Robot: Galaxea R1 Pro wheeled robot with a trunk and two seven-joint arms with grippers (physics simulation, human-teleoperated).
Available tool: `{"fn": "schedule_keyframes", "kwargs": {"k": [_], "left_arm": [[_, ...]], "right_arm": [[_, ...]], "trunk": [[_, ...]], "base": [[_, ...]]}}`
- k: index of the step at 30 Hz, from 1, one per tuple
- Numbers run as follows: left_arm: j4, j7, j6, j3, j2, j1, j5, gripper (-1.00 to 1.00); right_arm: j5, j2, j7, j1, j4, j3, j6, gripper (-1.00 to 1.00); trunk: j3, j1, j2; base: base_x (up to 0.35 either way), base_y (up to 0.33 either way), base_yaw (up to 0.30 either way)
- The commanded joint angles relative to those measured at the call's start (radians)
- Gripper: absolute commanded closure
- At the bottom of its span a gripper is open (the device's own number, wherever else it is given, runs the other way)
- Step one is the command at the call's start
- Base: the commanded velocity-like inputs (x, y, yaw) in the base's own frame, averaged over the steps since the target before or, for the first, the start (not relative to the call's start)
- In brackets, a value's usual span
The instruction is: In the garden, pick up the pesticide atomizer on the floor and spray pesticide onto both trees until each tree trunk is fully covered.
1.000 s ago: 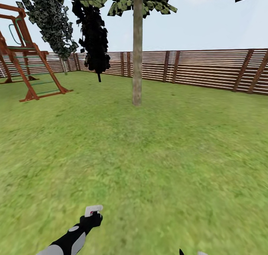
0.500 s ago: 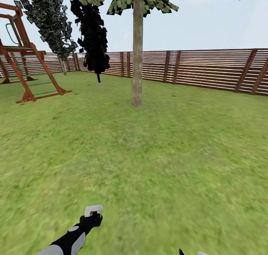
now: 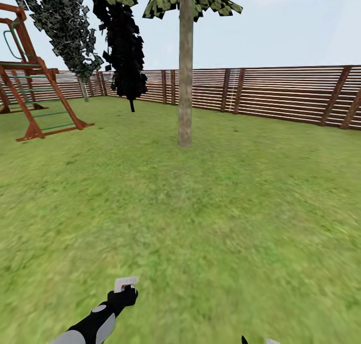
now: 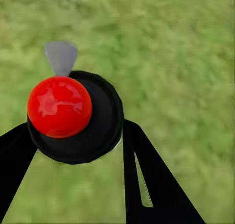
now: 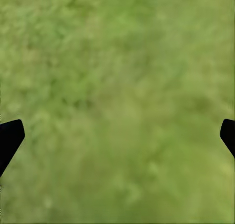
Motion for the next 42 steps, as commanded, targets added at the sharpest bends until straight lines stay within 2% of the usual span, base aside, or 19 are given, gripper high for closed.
{"fn": "schedule_keyframes", "kwargs": {"k": [1, 42], "left_arm": [[0.000, 0.000, 0.000, 0.000, 0.000, 0.000, 0.000, 1.00], [0.001, 0.000, 0.000, -0.001, -0.002, 0.000, 0.000, 1.00]], "right_arm": [[0.000, 0.000, 0.000, 0.000, 0.000, 0.000, 0.000, -1.00], [0.000, 0.000, 0.000, 0.000, 0.000, 0.000, 0.000, -1.00]], "trunk": [[0.000, 0.000, 0.000], [0.000, 0.000, 0.000]], "base": [[0.337, 0.000, 0.000], [0.337, 0.000, 0.000]]}}
